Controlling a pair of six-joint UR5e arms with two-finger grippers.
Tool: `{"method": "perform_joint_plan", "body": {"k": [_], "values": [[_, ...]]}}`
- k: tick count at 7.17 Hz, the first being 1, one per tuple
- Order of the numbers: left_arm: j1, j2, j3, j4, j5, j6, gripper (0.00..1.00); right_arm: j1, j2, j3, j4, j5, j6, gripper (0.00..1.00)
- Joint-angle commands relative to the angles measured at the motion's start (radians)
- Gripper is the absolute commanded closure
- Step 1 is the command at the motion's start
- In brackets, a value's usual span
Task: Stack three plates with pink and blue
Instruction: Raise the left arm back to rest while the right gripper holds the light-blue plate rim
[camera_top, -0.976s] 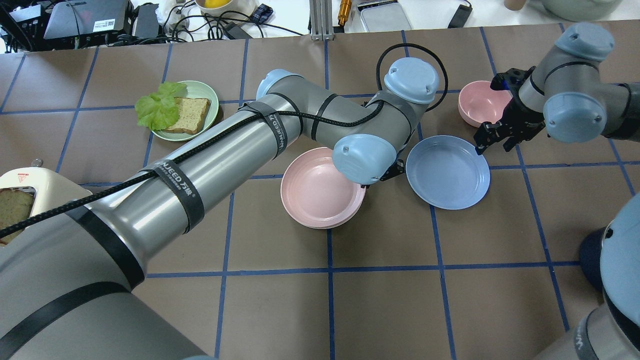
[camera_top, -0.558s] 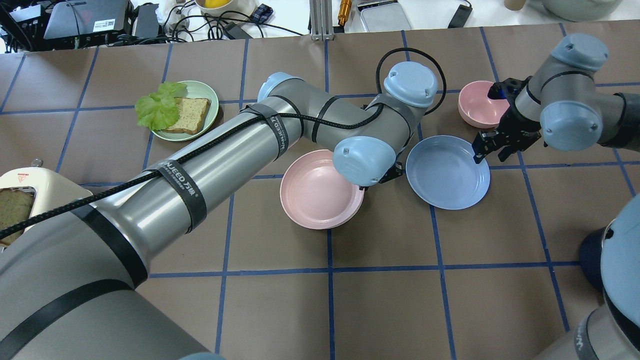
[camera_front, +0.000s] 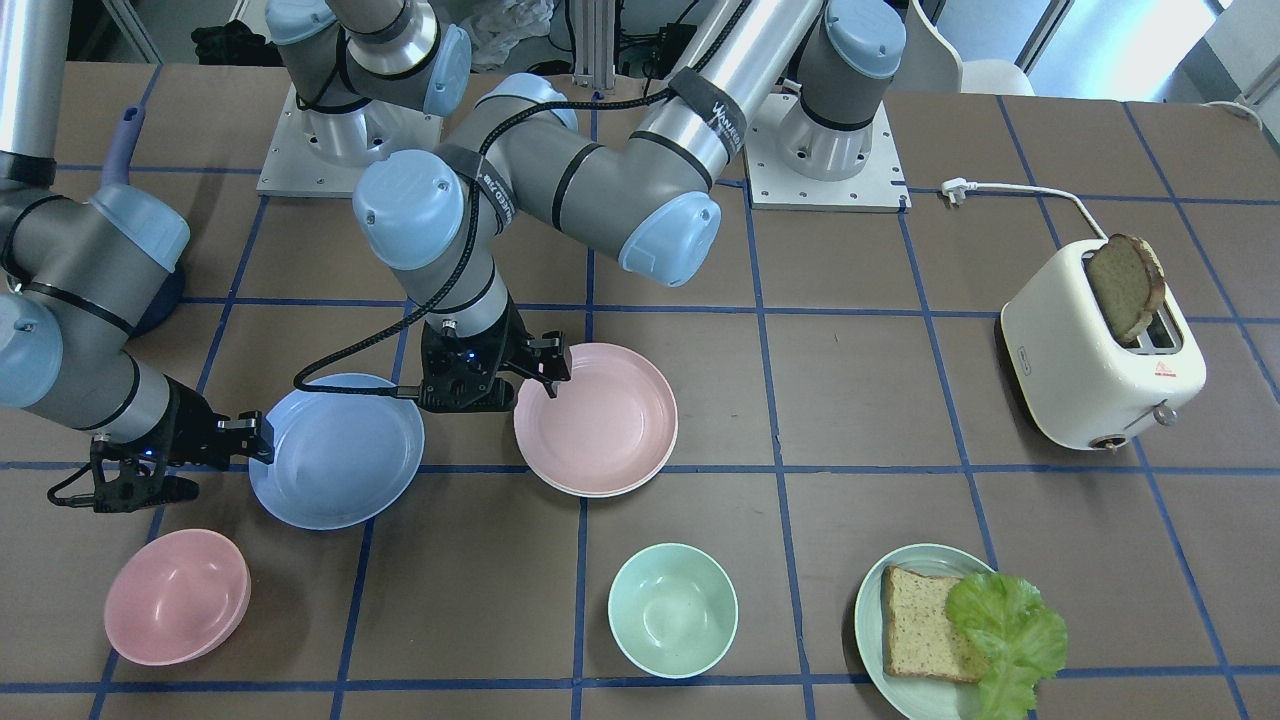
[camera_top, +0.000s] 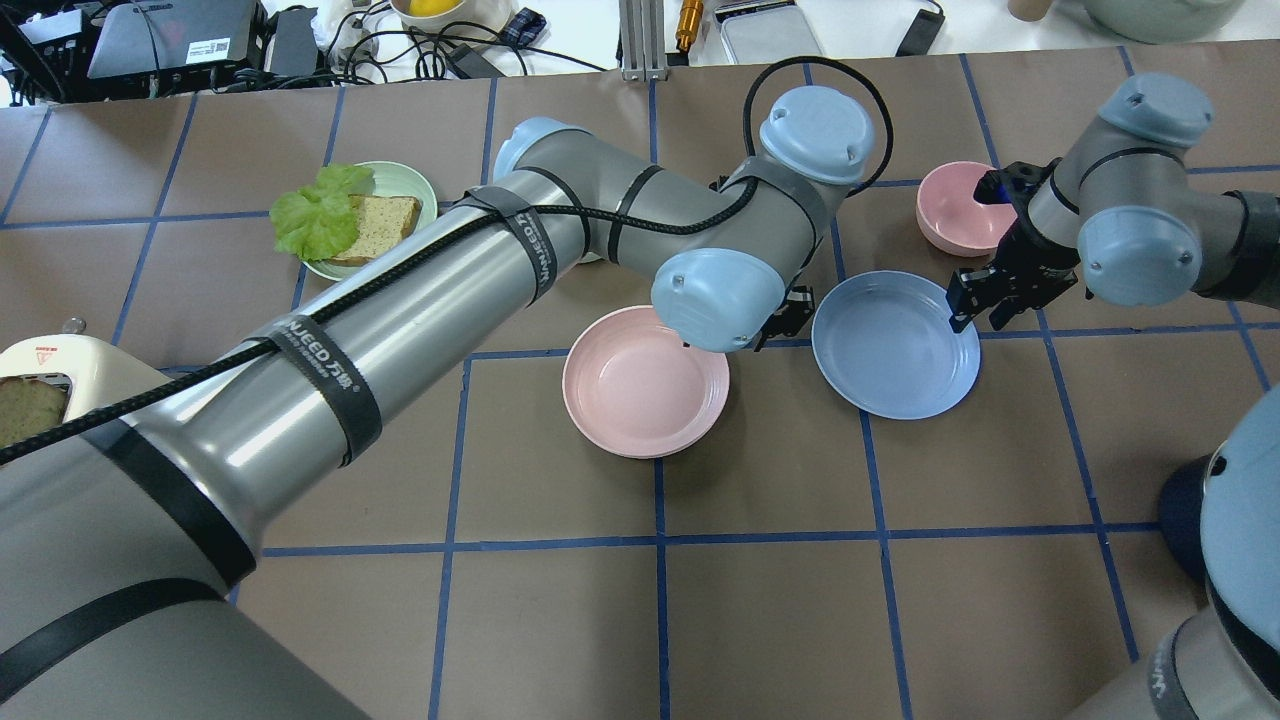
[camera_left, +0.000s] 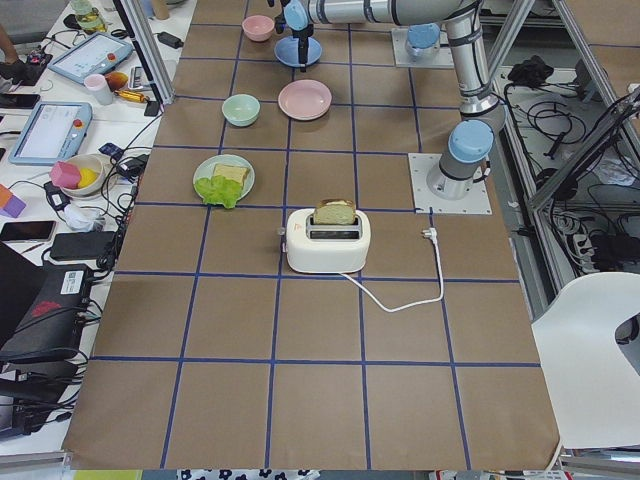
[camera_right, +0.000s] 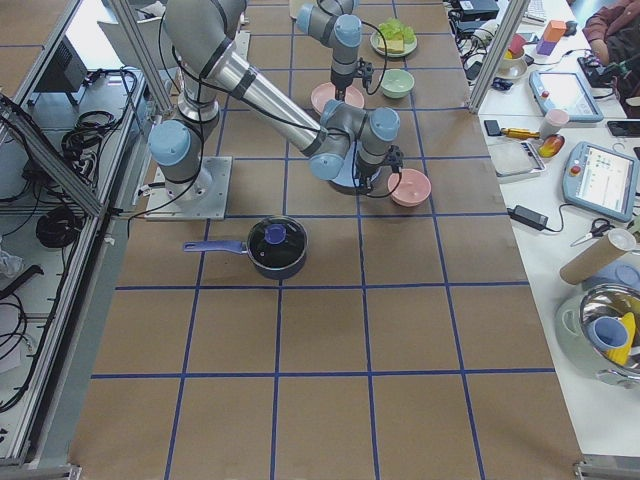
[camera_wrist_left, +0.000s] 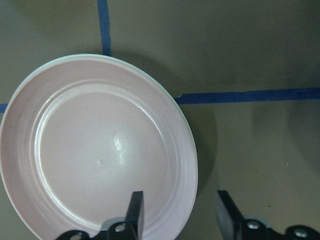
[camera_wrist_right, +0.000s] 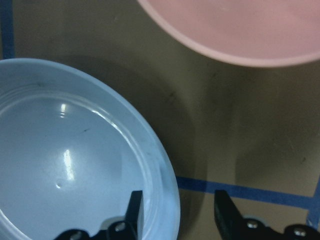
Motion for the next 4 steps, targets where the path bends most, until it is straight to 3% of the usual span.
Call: {"method": "perform_joint_plan", "body": {"k": [1, 3, 4], "values": [[0.132, 0.102, 0.07, -0.116, -0.109, 0.007, 0.0, 0.0, 0.003, 0.0, 0.002, 0.0, 0.0, 0.45], [0.279, 0.202, 0.152, -0.306, -0.146, 0.082, 0.0, 0.0, 0.007, 0.002, 0.002, 0.0, 0.0, 0.46], [0.333, 0.257, 0.149, -0.311, -0.144, 0.097, 0.0, 0.0, 0.007, 0.0, 0.003, 0.0, 0.0, 0.48]]}}
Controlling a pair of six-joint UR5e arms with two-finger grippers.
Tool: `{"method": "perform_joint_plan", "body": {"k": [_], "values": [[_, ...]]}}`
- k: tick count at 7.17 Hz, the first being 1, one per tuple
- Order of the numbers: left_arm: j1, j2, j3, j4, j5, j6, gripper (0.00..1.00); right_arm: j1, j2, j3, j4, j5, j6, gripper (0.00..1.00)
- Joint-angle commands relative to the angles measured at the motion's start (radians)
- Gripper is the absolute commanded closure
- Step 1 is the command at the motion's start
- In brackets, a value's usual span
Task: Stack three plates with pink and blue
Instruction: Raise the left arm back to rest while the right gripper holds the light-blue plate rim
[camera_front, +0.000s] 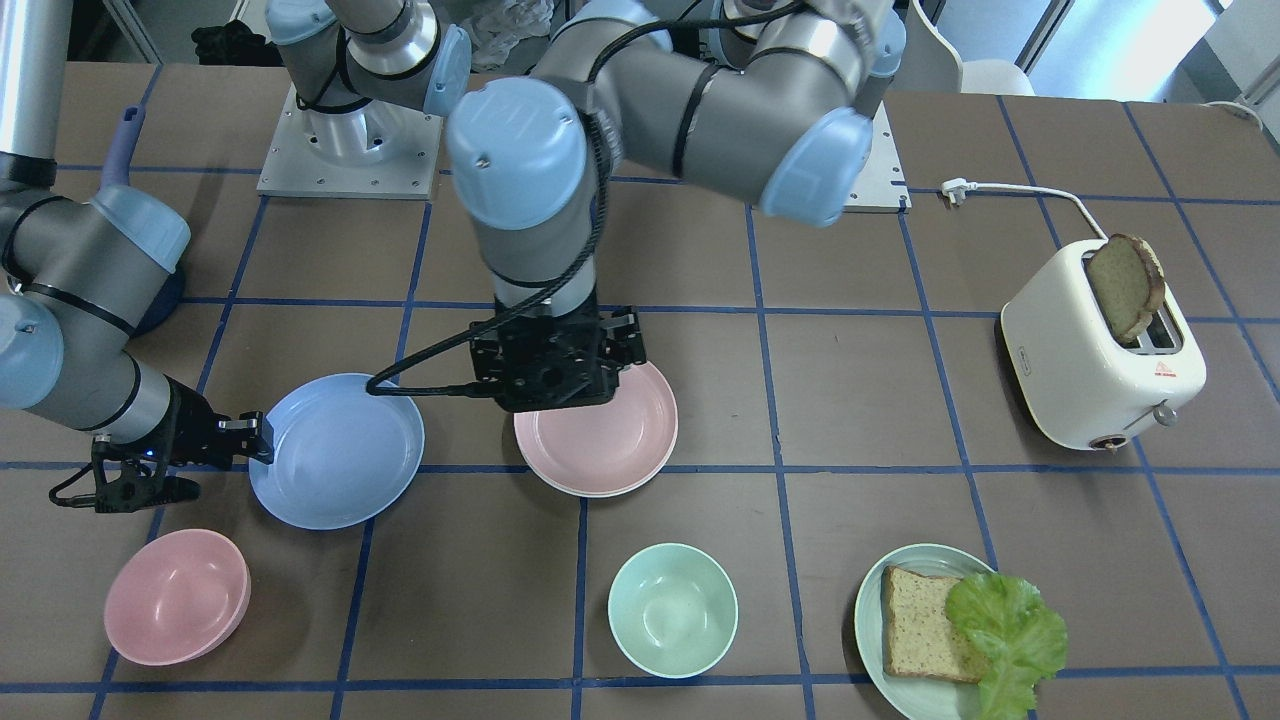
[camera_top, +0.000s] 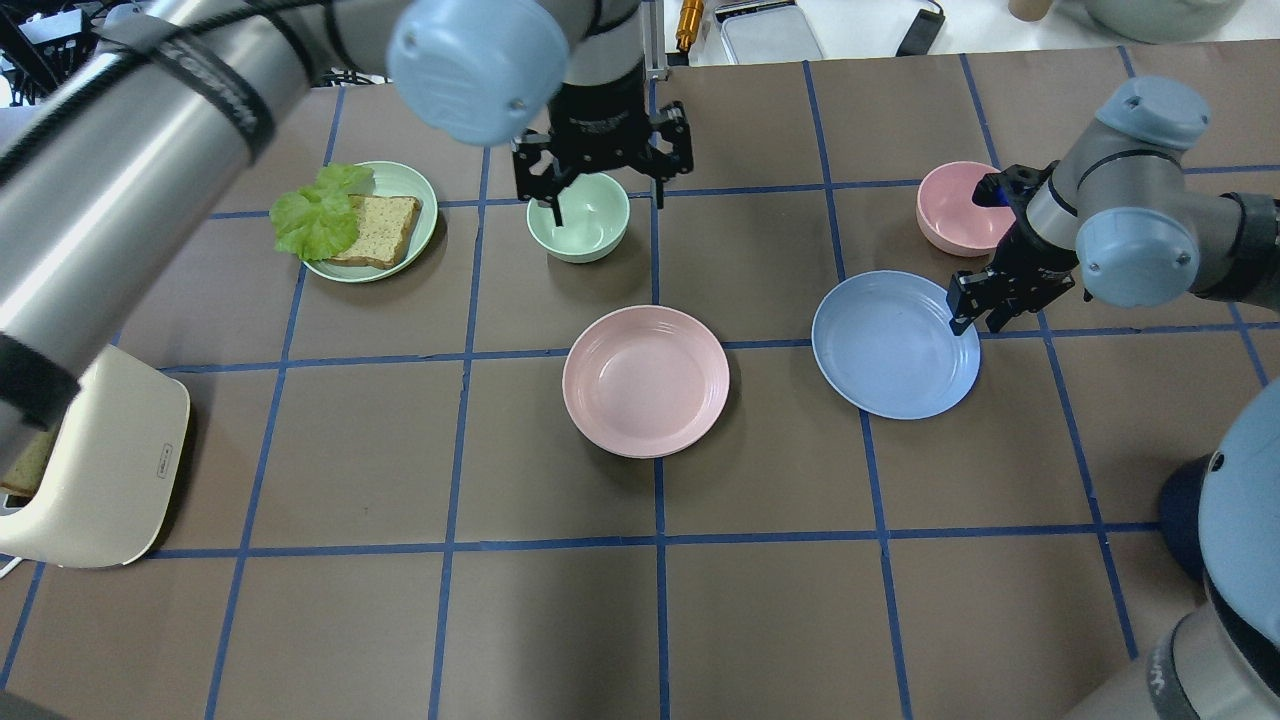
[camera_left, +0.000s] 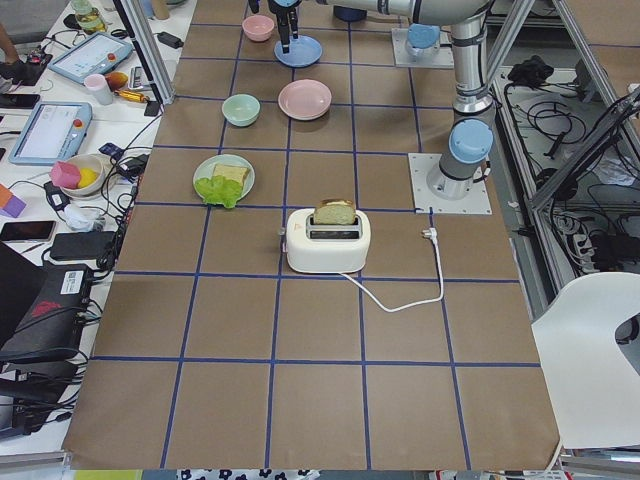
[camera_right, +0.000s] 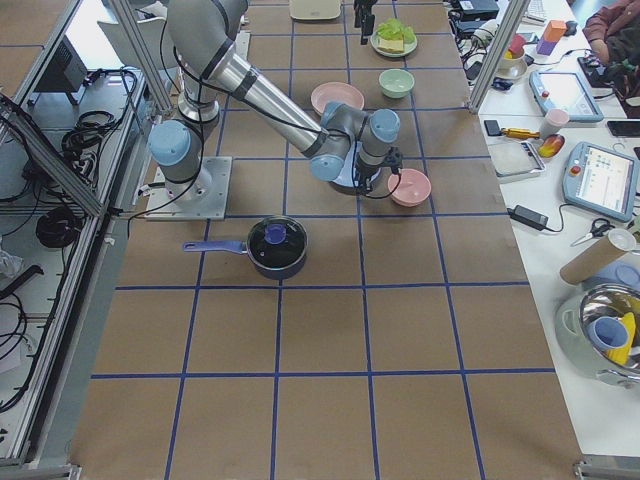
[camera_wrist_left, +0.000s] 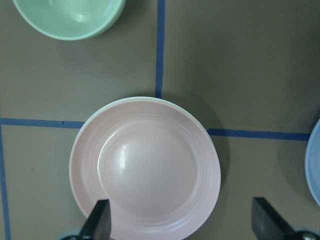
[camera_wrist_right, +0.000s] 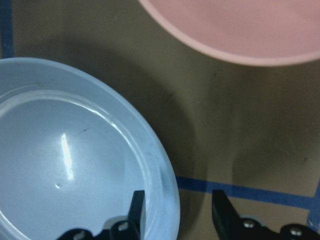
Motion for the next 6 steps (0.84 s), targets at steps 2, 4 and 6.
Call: {"method": "perform_joint_plan", "body": {"k": [2, 4, 6], "values": [[0.139, 0.174, -0.012, -0.143, -0.007, 0.081, 0.0, 0.0, 0.003, 0.001, 0.004, -0.002, 0.002, 0.5], [0.23, 0.294, -0.138, -0.151, -0.005, 0.2, 0.0, 0.0, 0.003, 0.001, 0.006, -0.002, 0.002, 0.52], [0.336, 0.362, -0.215, -0.121, -0.005, 0.346, 0.0, 0.0, 0.005, 0.001, 0.006, -0.002, 0.002, 0.56]]}}
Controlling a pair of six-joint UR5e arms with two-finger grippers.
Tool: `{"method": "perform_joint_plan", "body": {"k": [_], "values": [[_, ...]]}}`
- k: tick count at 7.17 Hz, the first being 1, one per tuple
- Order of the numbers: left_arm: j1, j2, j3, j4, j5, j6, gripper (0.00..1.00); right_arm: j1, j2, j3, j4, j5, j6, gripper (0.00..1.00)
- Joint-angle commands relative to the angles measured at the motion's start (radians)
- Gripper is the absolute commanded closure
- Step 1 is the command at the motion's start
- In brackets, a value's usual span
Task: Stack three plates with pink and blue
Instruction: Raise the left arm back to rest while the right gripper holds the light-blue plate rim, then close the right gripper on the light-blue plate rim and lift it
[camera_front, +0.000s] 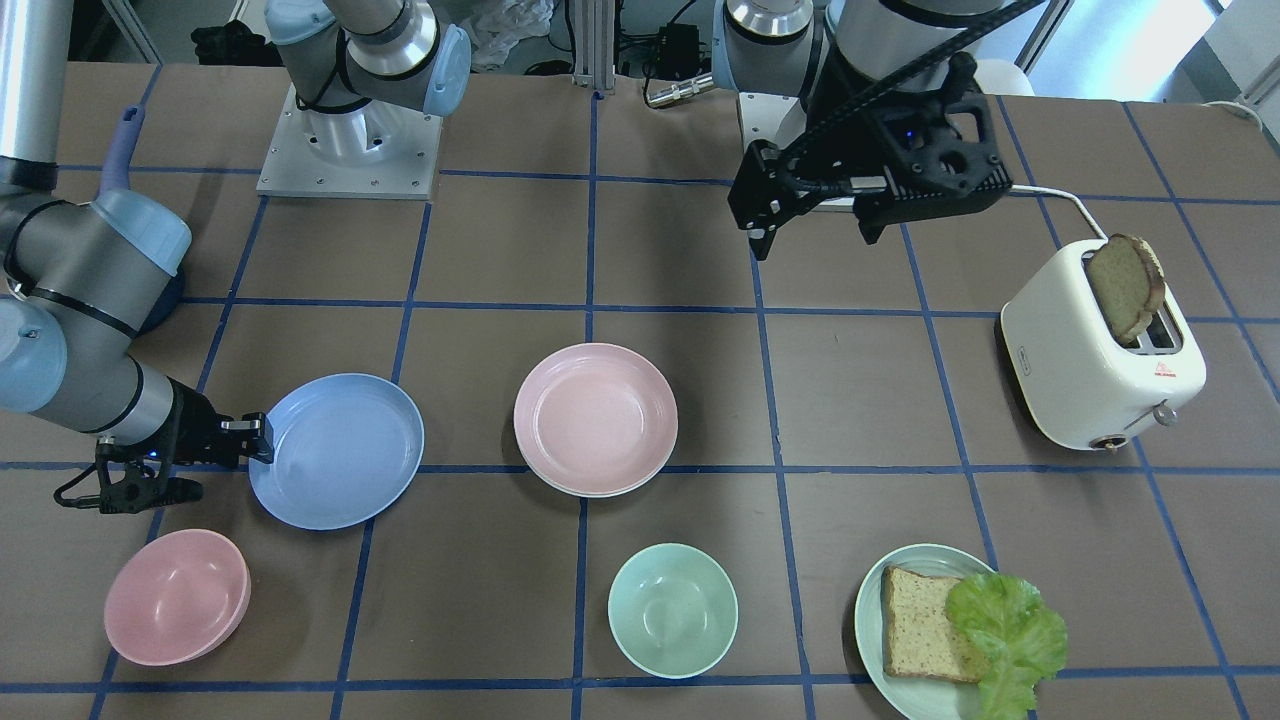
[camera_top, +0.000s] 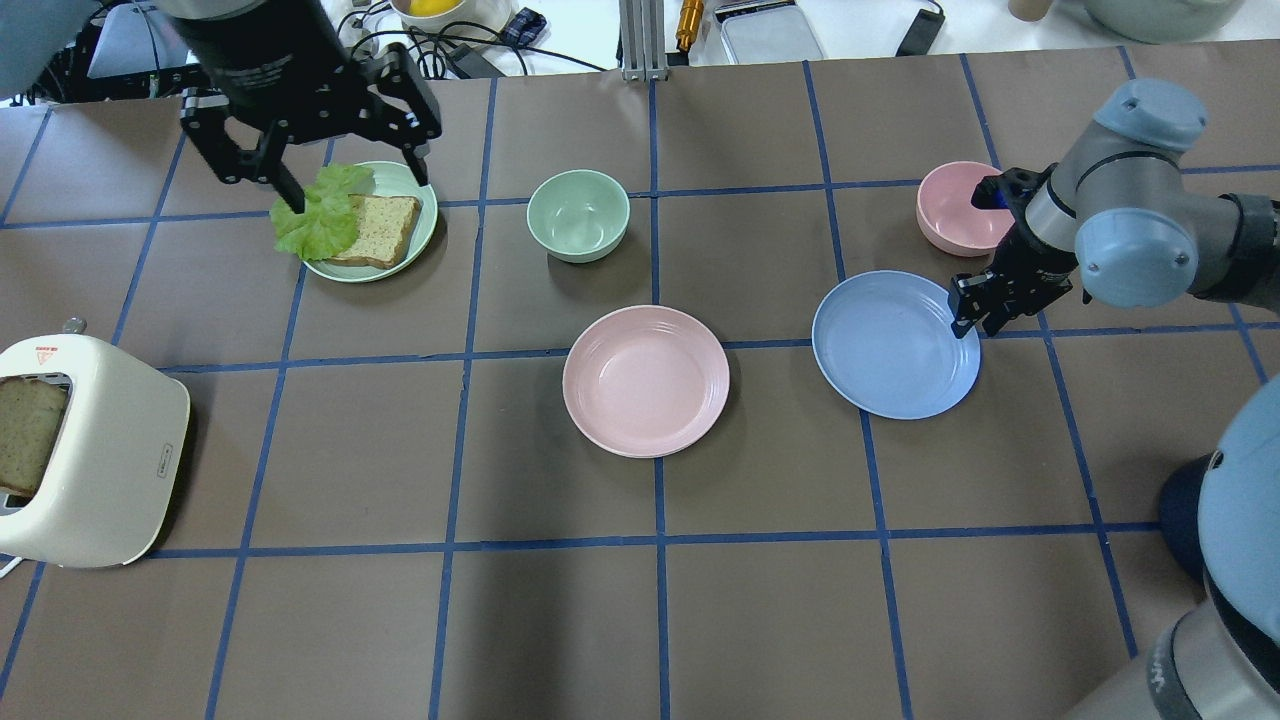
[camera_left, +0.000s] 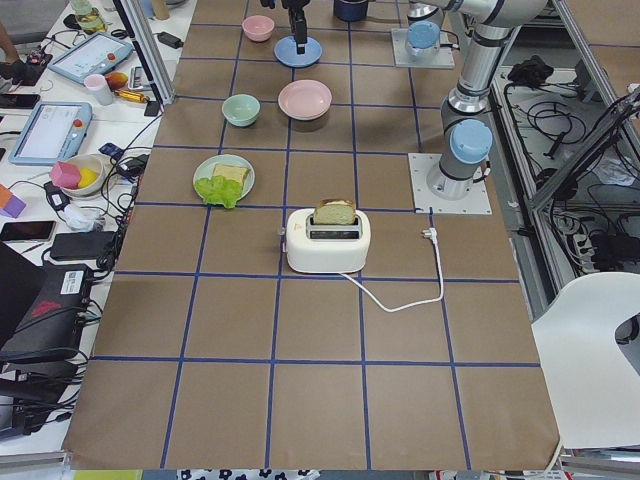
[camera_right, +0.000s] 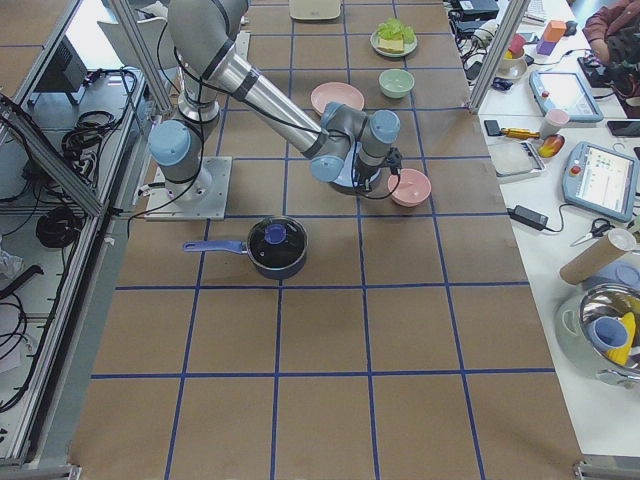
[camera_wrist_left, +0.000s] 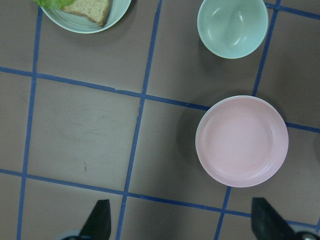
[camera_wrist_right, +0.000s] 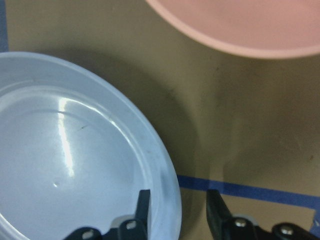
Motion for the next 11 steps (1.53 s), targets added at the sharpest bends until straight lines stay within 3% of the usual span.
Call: {"method": "perform_joint_plan", "body": {"k": [1, 3, 7, 11], "values": [[0.06, 0.028, -0.07, 0.079, 0.012, 0.086, 0.0, 0.0, 0.001, 0.0, 0.002, -0.002, 0.002, 0.59], [0.059, 0.032, -0.076, 0.135, 0.009, 0.092, 0.0, 0.0, 0.0, -0.001, 0.002, -0.005, 0.002, 0.66], [0.062, 0.052, -0.095, 0.137, 0.005, 0.109, 0.0, 0.0, -0.01, -0.008, 0.013, -0.014, 0.002, 1.0], [0.063, 0.054, -0.095, 0.135, 0.003, 0.109, 0.0, -0.002, -0.04, -0.027, 0.068, 0.0, 0.003, 1.0]]}}
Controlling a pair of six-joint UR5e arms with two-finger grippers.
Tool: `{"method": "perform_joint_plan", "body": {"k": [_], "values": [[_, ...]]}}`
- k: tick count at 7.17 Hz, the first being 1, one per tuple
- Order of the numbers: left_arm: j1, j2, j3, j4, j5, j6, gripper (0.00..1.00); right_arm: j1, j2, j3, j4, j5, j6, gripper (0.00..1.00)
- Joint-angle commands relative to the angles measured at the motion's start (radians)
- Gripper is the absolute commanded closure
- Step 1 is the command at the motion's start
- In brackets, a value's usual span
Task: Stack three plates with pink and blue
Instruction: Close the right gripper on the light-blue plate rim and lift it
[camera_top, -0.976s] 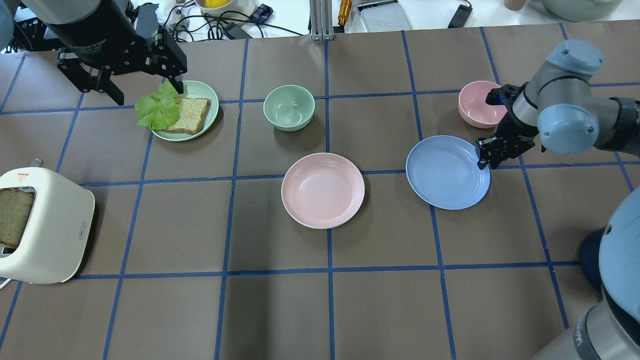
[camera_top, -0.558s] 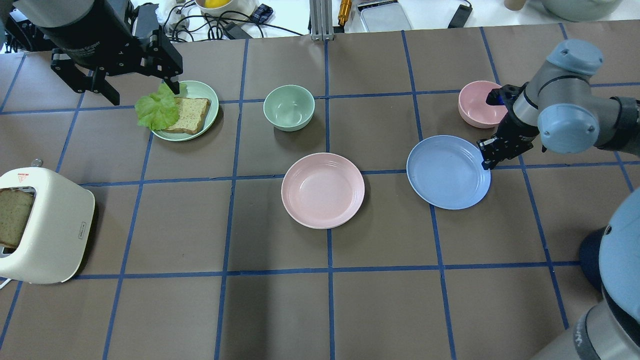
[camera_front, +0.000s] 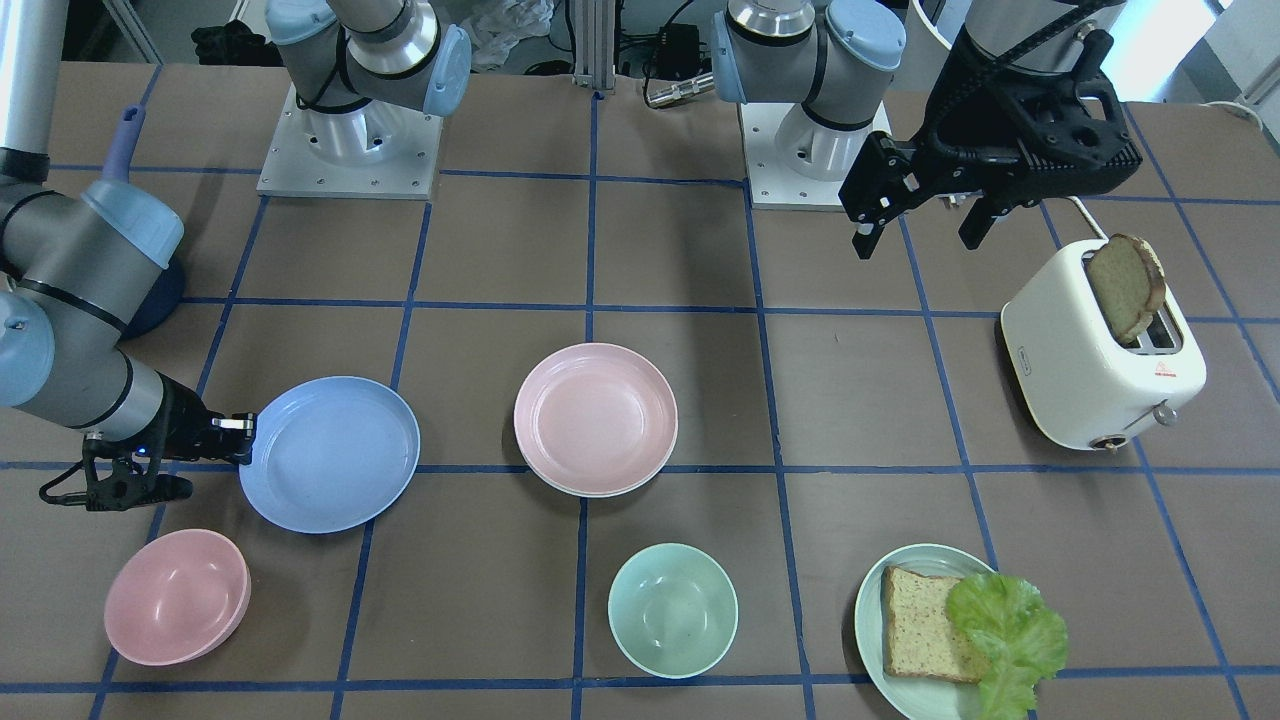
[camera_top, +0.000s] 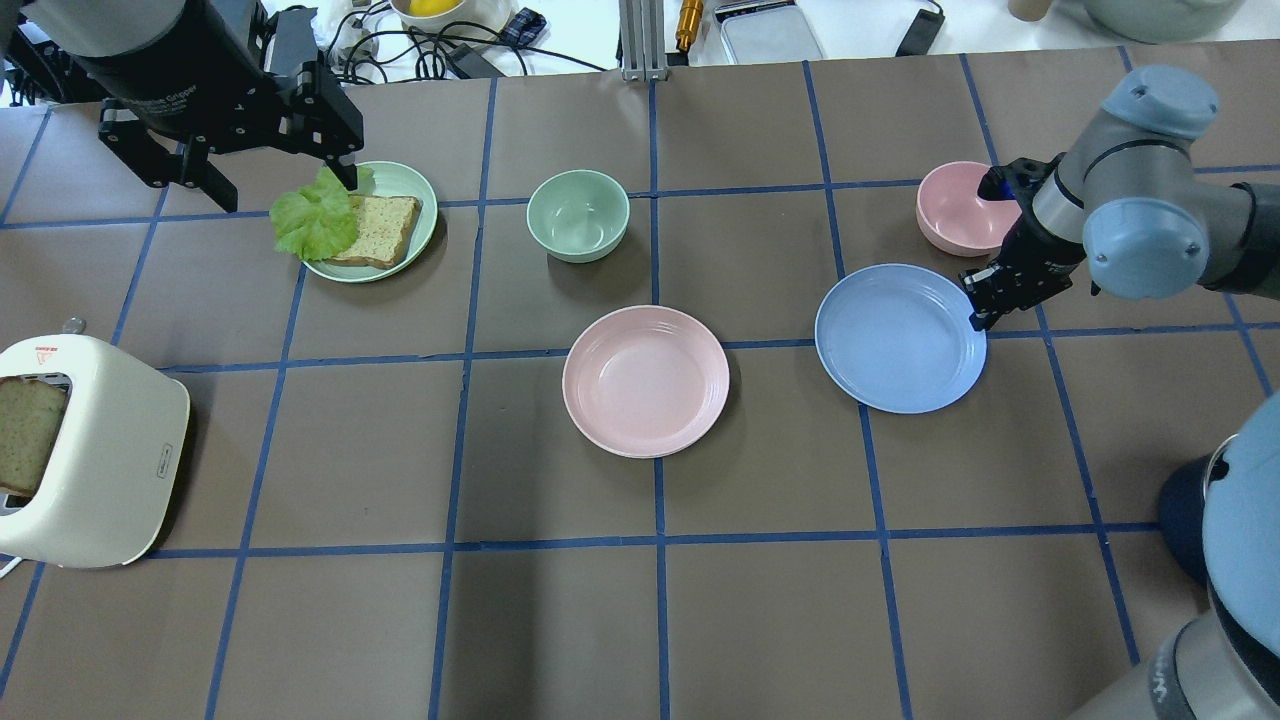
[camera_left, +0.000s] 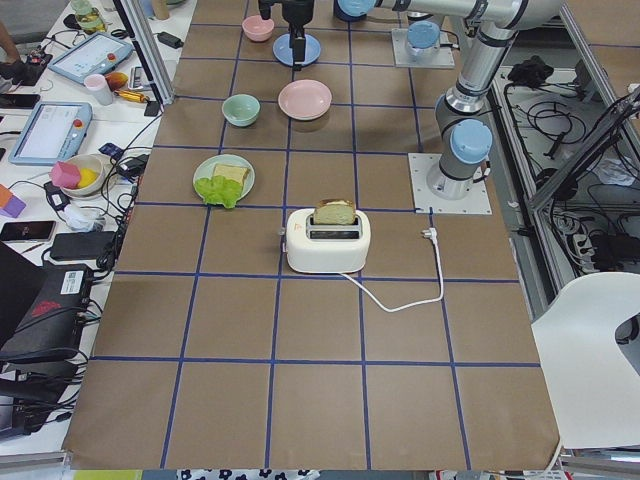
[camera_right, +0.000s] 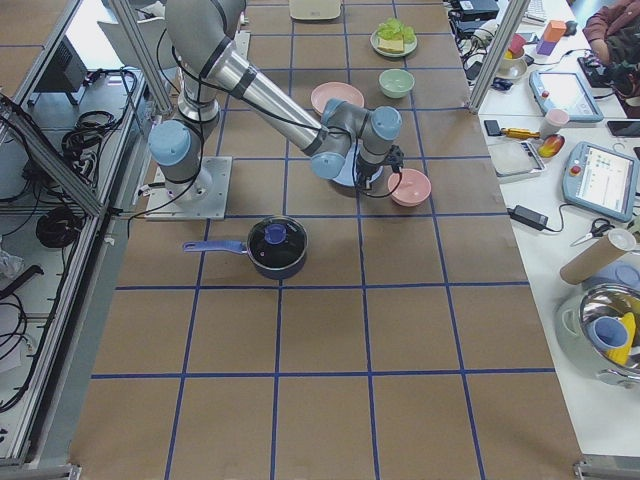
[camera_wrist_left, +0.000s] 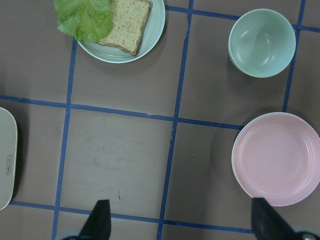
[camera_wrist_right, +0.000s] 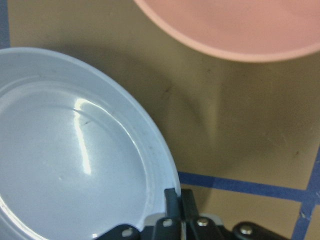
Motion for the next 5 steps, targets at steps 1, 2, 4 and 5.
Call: {"method": "perform_joint_plan", "body": {"k": [1, 2, 4, 5], "values": [[-0.004, 0.0, 0.0, 0.0, -0.005, -0.003, 0.0, -0.001, -0.03, -0.063, 0.142, 0.01, 0.006, 1.0], [-0.004, 0.0, 0.0, -0.002, -0.005, -0.003, 0.0, 0.001, -0.03, -0.137, 0.247, 0.01, 0.006, 1.0], [-0.004, -0.006, 0.0, 0.0, -0.007, -0.006, 0.0, 0.01, -0.032, -0.23, 0.366, 0.063, 0.054, 1.0], [-0.004, -0.006, 0.0, 0.0, -0.007, -0.006, 0.0, 0.03, -0.033, -0.256, 0.383, 0.076, 0.099, 1.0]]}}
